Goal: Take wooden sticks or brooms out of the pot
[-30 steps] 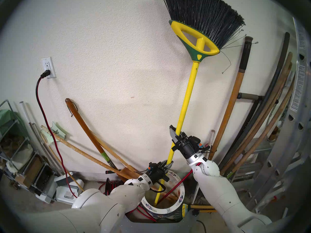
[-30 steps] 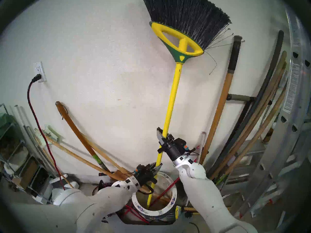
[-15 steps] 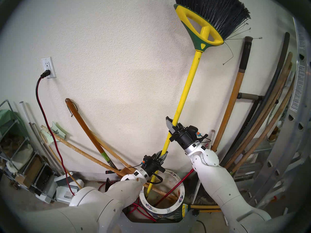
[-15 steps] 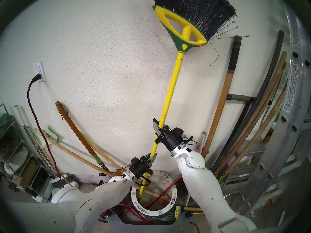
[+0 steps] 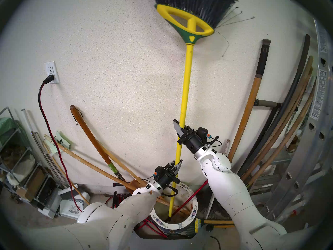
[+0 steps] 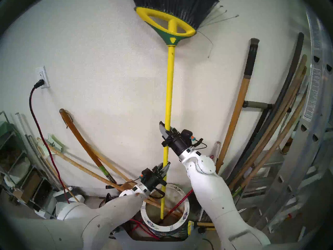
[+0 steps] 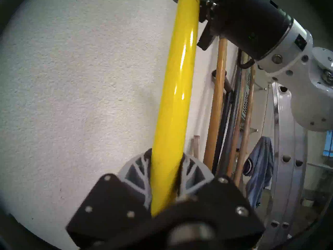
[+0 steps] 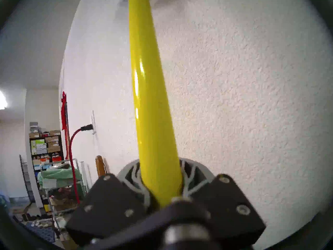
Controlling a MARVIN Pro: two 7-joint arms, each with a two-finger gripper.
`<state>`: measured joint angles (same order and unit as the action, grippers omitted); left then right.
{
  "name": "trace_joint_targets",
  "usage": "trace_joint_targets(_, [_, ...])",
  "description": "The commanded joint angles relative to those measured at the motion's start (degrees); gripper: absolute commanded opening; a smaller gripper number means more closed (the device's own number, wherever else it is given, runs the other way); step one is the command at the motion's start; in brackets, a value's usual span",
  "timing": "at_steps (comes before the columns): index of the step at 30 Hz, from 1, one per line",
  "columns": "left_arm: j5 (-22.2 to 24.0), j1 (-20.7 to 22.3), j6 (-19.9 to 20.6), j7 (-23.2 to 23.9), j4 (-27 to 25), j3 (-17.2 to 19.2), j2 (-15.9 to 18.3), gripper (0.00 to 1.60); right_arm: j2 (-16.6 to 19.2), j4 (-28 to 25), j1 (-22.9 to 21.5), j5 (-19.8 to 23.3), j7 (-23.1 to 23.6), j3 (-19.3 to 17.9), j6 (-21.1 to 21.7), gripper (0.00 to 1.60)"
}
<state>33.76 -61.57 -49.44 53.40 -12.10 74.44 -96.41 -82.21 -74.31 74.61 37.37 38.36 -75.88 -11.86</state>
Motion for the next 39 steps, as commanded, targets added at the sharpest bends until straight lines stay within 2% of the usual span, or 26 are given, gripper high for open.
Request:
trace_joint_targets(1, [1.02, -2.20, 0.76, 2.36, 0.31, 0.38, -0.90, 0.00, -5.50, -5.93, -6.35, 1.24, -0.67, 0.18, 1.55, 0.00])
trace_joint_targets(14, [3.72, -1.18, 0.16, 5.22, -3.14, 1.86, 3.29, 0.00, -8.48, -7.43, -8.30, 0.33, -3.10, -2.44, 6.63, 0.00])
trace_joint_targets(26, [5.60, -2.58, 0.79, 6.43, -7.51, 1.85, 3.50, 0.00, -9.80, -7.14, -10.07, -0.03, -4.34, -3.47, 9.28, 0.00])
trace_joint_targets(39, [9.32, -5.16, 3.25, 7.75, -15.82, 1.92, 4.81, 0.00, -11.61, -6.45, -12.58, -0.38, -5.24, -4.37, 12.34, 0.00])
